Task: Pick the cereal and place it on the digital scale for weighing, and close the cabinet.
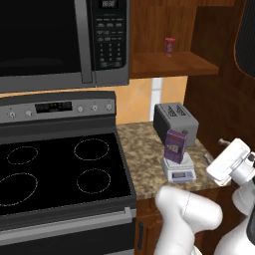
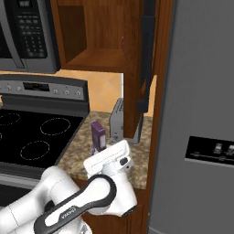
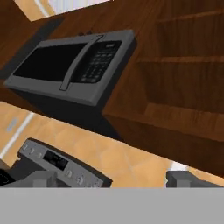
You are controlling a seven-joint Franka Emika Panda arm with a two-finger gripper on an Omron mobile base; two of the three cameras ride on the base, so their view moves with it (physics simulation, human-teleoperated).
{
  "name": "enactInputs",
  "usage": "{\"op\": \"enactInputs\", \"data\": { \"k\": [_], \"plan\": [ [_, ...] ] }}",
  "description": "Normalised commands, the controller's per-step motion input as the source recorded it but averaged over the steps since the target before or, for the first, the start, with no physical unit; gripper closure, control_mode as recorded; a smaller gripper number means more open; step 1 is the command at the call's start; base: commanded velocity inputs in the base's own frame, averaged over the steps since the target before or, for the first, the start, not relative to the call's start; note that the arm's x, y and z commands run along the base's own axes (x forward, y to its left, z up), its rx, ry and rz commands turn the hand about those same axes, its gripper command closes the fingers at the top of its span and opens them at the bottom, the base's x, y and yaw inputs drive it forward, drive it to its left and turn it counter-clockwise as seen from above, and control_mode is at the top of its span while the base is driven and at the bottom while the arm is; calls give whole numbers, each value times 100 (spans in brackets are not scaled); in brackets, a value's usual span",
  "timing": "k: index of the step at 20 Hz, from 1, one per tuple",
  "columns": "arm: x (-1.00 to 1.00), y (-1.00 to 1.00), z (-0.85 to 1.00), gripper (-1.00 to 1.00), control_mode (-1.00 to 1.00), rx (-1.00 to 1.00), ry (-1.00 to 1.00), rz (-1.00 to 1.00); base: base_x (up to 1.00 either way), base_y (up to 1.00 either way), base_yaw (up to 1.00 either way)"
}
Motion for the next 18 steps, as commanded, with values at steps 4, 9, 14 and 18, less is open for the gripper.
{"op": "enactInputs", "data": {
  "k": [4, 9, 14, 18],
  "plan": [
    [-79, 23, 97, -100, -100, -4, -17, -7, 0, 0, 0],
    [-97, 1, 81, -100, -100, -14, -32, -23, 0, 0, 0],
    [-79, 0, 35, -100, -100, -14, -17, -29, 0, 0, 0],
    [-92, -23, 18, -100, -100, -19, -7, -40, 0, 0, 0]
  ]
}}
